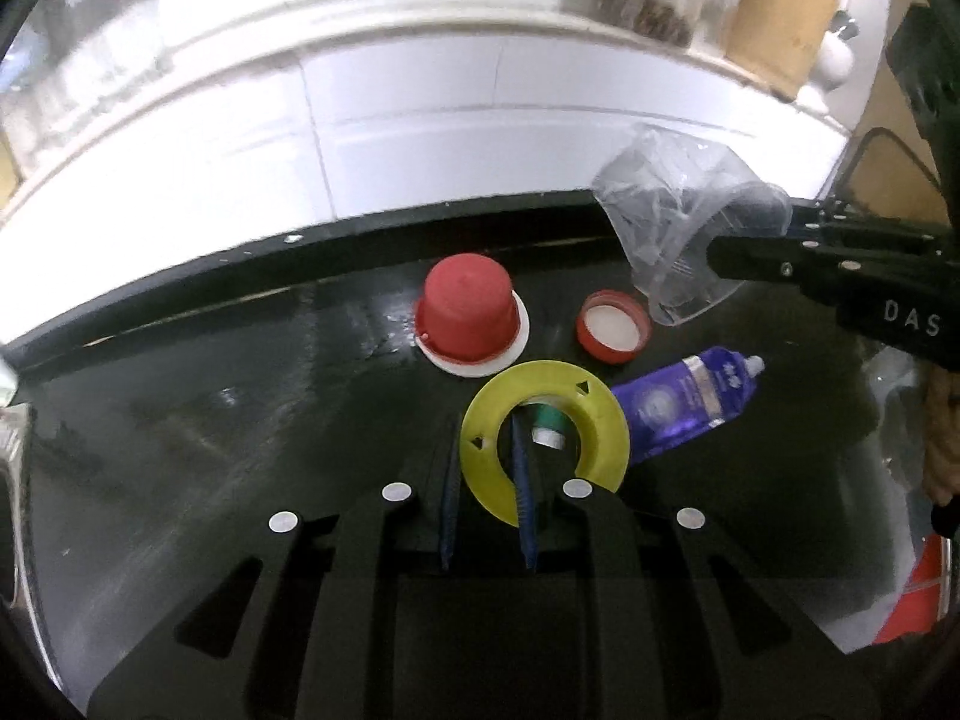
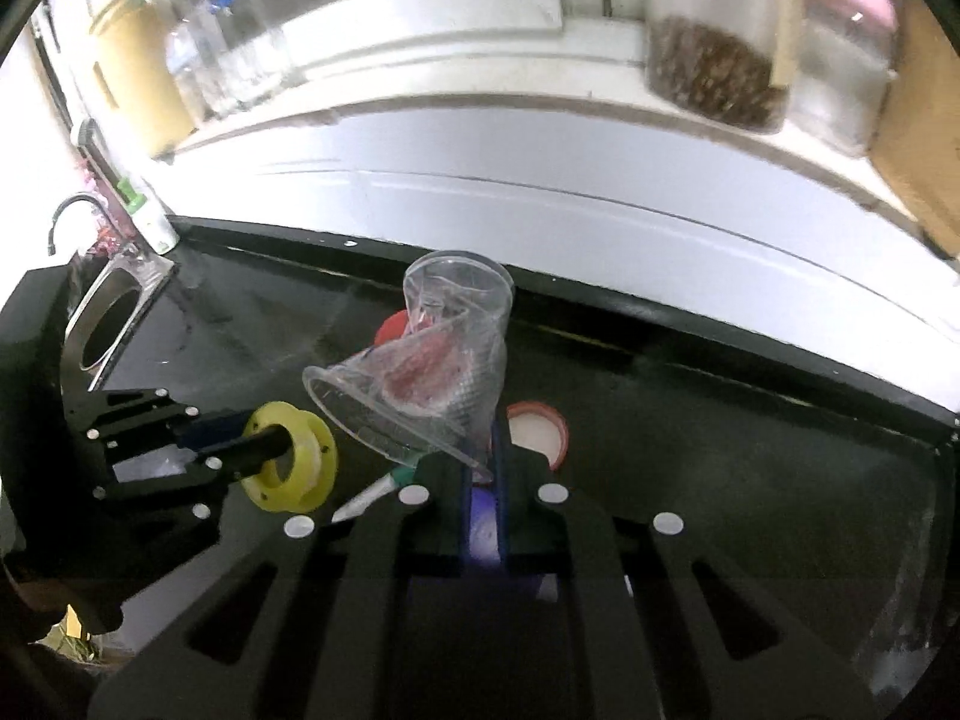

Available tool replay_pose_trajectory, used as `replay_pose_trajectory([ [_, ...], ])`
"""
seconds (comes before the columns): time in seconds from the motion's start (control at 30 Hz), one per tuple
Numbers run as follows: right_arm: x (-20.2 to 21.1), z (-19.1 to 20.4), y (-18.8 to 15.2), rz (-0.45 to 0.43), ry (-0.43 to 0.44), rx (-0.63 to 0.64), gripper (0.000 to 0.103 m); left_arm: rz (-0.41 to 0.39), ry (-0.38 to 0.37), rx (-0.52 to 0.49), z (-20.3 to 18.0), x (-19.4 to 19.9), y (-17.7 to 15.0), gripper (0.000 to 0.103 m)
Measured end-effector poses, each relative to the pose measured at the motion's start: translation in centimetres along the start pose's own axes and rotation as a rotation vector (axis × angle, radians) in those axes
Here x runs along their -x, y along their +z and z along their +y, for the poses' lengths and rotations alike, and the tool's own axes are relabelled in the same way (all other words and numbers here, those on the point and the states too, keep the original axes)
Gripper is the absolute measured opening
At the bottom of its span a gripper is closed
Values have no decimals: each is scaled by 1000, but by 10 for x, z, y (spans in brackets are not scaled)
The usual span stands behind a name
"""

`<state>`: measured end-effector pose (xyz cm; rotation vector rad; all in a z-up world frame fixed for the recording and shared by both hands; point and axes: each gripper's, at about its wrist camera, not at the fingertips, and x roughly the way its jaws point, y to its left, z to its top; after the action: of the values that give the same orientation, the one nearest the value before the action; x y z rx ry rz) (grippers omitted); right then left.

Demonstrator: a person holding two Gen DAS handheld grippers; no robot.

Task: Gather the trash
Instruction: 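Carry tape roll and cup to the black bin and open both tools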

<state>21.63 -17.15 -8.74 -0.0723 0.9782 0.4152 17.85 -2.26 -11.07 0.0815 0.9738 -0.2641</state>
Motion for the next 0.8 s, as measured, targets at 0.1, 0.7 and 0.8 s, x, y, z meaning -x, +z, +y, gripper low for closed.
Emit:
replay_pose_trajectory([
  [0.1,21,9,-15,-8,1,7,7,-5,15,14,0,21,-10,15],
  [0.7,82,73,-128,44,47,79,7,16,75,96,-26,100,-133,15],
  [0.8,85,83,-128,42,60,102,7,8,92,119,-21,108,-141,15],
])
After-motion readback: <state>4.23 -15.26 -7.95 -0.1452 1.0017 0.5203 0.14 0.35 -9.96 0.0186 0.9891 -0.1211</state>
